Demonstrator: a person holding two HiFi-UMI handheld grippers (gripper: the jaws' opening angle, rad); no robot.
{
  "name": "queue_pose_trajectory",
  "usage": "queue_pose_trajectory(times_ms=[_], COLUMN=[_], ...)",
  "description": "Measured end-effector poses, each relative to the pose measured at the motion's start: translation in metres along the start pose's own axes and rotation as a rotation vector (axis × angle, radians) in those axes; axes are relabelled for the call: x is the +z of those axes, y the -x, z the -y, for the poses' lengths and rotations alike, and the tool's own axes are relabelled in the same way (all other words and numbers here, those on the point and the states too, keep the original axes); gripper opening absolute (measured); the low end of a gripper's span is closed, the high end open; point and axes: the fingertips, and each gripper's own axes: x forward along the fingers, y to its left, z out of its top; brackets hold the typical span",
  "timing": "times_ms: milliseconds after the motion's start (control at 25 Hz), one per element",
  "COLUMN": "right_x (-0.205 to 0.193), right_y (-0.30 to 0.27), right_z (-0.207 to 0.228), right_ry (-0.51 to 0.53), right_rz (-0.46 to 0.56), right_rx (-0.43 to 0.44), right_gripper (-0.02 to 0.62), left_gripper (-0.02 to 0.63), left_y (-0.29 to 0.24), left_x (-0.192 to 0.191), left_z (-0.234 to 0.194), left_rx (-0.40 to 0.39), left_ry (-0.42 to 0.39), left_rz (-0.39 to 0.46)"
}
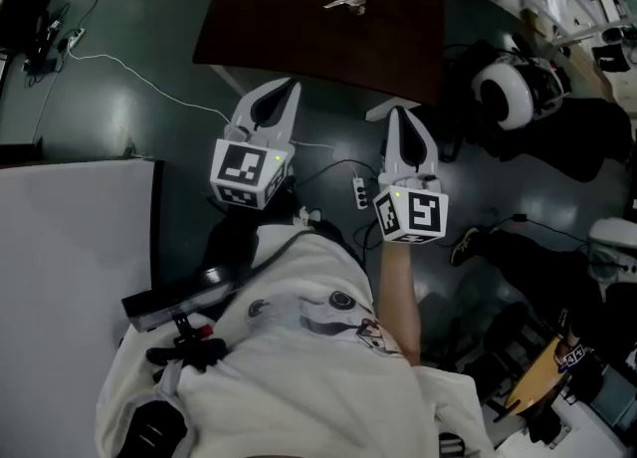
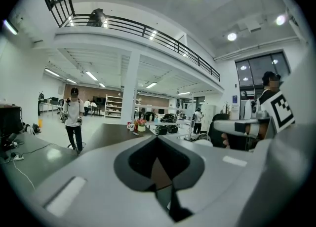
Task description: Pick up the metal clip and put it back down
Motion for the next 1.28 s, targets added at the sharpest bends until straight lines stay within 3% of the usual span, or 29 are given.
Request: queue_pose_trajectory(times_ms=[280,760,1280], right_x=[0.005,0.012,0.014], right_y=[-0.054,-0.088,-0.160], right_z=[0.000,0.017,0.064], right_ry=[-0.005,-0.003,0.000], right_rz=[0.005,-0.016,-0.026], right_rx=[-0.036,-0.080,0.014], right_gripper=[0.000,0.000,0.000], left_gripper=[-0.002,-0.003,-0.002], left_y=[-0.038,-0.082,-0.155], left_x=[0.006,0.010,0.016], left_z=[-0.045,-0.064,-0.088], left_rx=[-0.034,-0.088,-0.006], left_ry=[0.007,0.026,0.029], left_rz=[0.001,-0.022,-0.025])
